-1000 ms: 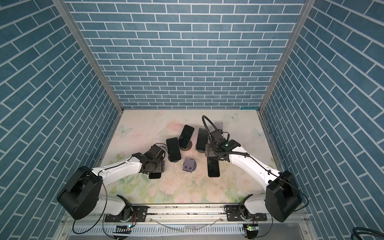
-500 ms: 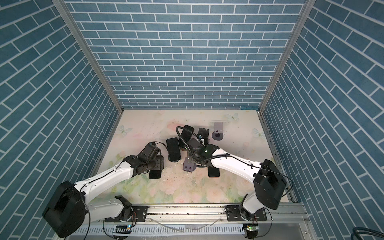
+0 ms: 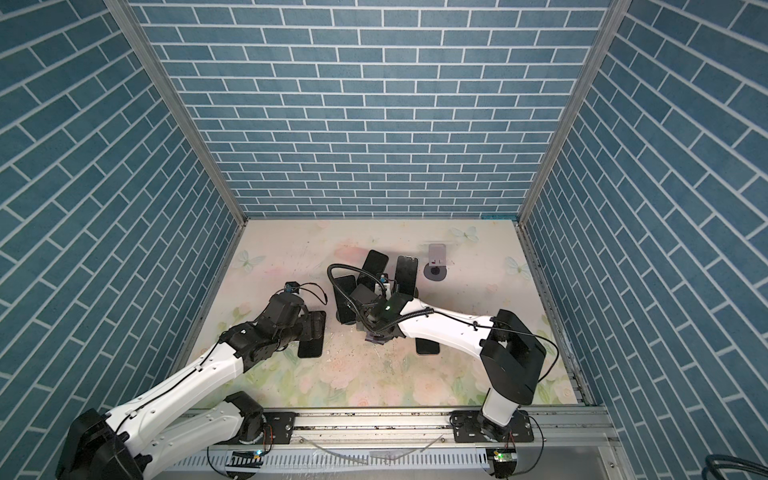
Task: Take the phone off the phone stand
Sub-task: 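Reach the right gripper down to the emptied grey stand, then close the right gripper on the upright plate of the grey stand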
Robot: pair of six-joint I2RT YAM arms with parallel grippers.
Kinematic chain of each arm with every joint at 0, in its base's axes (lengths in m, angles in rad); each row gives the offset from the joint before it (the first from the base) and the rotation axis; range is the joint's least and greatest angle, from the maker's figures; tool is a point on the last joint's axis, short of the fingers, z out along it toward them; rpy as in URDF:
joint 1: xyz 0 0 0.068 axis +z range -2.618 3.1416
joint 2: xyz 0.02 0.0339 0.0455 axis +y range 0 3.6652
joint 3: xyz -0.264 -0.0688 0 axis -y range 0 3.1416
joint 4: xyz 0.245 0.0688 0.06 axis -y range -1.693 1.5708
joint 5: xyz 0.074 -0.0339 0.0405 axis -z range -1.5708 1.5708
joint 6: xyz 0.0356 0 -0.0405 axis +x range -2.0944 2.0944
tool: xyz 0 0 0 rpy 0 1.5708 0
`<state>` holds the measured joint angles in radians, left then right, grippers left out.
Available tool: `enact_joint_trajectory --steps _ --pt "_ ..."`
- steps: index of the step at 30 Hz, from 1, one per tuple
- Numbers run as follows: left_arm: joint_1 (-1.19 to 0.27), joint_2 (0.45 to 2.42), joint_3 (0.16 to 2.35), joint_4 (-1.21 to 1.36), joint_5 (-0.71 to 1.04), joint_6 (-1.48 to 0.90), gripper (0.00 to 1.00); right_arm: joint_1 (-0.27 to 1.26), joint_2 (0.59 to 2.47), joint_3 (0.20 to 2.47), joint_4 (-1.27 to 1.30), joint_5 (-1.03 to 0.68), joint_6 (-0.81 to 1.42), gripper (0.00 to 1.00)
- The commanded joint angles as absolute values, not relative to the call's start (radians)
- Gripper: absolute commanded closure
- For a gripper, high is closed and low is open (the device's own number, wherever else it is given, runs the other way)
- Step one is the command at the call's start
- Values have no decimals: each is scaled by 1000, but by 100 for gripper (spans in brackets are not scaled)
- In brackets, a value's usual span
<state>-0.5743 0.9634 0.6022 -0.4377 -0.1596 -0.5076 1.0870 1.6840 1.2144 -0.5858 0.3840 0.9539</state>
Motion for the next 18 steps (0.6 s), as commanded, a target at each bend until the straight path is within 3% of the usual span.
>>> enact_joint_trajectory --steps 1,18 --pt "-569 946 582 -465 -173 -499 13 1095 1706 1247 -596 423 1053 2" --pt "-569 916 546 -468 -173 -492 13 1098 1758 1198 -579 398 1162 17"
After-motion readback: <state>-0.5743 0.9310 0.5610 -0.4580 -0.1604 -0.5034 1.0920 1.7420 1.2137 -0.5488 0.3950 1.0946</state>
